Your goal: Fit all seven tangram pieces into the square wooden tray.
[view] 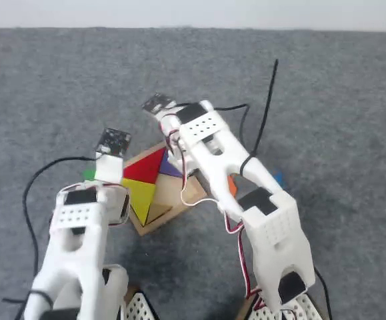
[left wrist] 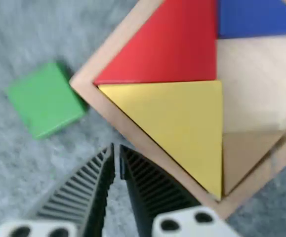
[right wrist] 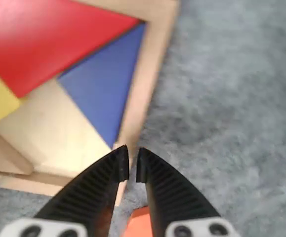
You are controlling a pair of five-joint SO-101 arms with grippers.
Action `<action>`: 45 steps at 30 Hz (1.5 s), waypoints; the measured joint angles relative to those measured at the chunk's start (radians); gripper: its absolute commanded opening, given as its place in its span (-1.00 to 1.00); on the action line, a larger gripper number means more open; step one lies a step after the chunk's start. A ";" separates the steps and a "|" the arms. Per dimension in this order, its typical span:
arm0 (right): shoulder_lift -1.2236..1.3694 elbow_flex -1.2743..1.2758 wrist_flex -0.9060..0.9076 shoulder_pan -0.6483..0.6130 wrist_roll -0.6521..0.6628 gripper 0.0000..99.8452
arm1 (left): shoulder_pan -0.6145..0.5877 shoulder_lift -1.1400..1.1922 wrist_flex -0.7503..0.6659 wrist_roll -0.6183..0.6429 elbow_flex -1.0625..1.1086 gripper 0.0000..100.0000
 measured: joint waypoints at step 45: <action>-0.353 0.707 -0.750 -0.103 0.459 -0.49 | -0.031 0.605 0.143 0.414 -0.473 -0.96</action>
